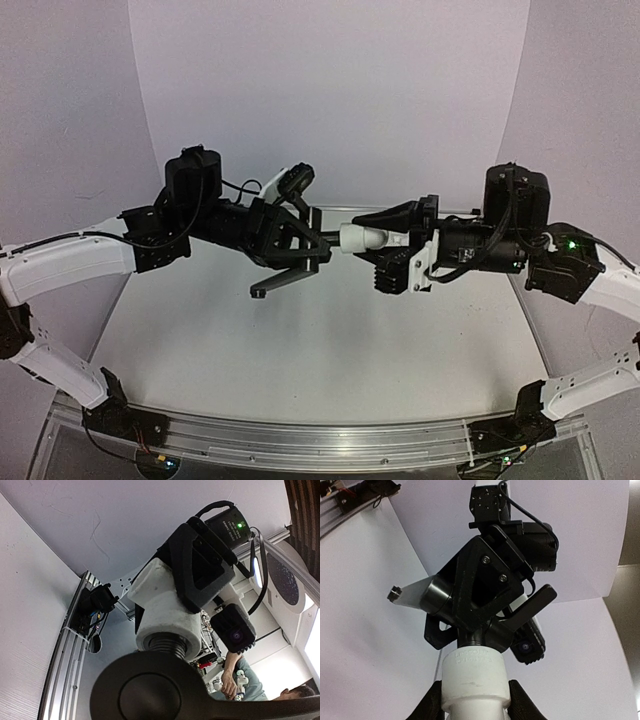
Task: Install the water faucets
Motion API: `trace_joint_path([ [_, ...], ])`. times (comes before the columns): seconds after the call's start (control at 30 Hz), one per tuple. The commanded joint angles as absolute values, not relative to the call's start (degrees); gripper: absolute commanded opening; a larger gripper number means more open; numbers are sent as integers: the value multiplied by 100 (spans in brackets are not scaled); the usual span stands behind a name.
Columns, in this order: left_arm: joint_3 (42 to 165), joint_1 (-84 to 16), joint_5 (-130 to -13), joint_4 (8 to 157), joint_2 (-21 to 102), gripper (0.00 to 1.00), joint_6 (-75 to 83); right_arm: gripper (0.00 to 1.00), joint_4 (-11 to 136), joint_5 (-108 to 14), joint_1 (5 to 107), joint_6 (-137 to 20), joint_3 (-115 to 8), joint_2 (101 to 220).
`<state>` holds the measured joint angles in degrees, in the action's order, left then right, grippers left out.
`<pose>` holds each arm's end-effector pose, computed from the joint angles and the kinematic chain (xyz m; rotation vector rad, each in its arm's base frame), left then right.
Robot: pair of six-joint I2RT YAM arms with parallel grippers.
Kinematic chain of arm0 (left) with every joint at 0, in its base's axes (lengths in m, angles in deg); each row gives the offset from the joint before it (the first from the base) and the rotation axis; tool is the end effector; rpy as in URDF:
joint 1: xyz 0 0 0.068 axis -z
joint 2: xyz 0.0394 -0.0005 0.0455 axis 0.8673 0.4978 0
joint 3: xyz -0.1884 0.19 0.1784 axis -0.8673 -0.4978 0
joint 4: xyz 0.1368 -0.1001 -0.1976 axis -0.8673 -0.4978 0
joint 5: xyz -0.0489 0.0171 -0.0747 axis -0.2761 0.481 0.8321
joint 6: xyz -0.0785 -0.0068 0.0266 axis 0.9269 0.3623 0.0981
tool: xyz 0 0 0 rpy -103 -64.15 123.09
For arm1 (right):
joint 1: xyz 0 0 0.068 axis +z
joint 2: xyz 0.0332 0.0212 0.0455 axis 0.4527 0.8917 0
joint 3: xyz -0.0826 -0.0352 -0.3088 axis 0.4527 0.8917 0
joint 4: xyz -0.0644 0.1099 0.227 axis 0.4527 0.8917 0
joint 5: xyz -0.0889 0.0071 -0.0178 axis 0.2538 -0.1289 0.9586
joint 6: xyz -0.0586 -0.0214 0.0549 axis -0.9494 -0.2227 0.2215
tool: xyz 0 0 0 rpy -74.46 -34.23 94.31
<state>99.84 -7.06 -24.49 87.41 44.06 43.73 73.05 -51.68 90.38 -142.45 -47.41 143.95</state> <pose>0.1469 -0.2949 0.4321 0.9636 1.8849 -2.0291 0.1047 0.2457 0.4623 -1.6256 0.4047 0.0070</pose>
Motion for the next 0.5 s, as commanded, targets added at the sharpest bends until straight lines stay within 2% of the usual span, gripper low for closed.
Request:
trace_joint_path([
  [0.0, 9805, -697, -2886, 9396, 3735, 0, 3703, 37, 7605, -5425, 9046, -12374, -5285, 14547],
  [0.3, 9738, -426, -3624, 8982, 3428, 0, 2272, 27, 7730, -5819, 9042, -9612, -5807, 14956],
  [0.47, 9589, 20, -4774, 8437, 3130, 0, 779, 27, 7711, -6682, 8638, -7392, -5921, 15086],
])
